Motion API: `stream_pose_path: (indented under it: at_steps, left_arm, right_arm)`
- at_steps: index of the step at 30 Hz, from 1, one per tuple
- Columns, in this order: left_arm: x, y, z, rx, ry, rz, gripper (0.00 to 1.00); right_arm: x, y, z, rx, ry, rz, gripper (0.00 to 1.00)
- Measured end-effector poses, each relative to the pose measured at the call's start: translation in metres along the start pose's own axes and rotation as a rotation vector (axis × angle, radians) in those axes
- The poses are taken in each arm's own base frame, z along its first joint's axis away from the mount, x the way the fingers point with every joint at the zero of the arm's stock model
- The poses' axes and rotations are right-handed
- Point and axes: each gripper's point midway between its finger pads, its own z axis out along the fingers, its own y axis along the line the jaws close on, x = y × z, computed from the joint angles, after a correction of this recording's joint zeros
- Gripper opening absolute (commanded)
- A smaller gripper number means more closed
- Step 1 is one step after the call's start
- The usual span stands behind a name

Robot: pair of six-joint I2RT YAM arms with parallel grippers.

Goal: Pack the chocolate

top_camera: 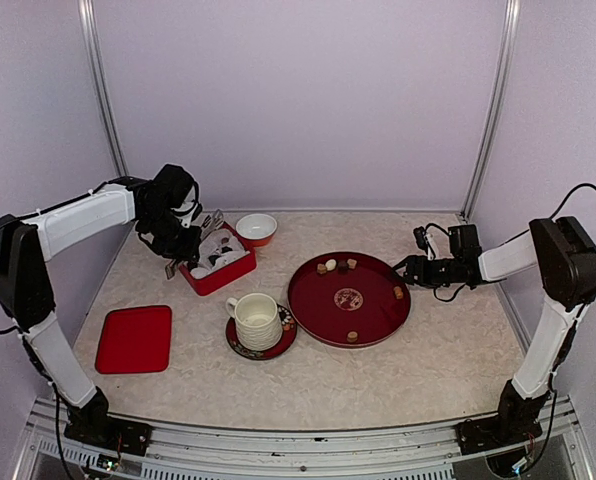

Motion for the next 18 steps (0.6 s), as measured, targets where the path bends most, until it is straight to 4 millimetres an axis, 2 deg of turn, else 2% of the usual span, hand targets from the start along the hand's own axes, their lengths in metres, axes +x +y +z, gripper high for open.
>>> stream_pose_path:
  at_steps: [3,7,18]
  left_arm:
    - [0.006,0.021,0.009,-0.033,0.017,-0.051,0.25]
    - [0.011,0.038,0.016,-0.059,0.024,-0.094,0.25]
    - [0.012,0.047,0.040,-0.104,0.049,-0.101,0.26]
  right_arm:
    - [0.000,-0.001,0.000,0.002,-0.001,0.000,0.75]
    - [0.000,-0.001,0.000,0.005,-0.002,0.000,0.76]
    - [-0.001,-0.003,-0.001,0.009,-0.004,0.000,0.78]
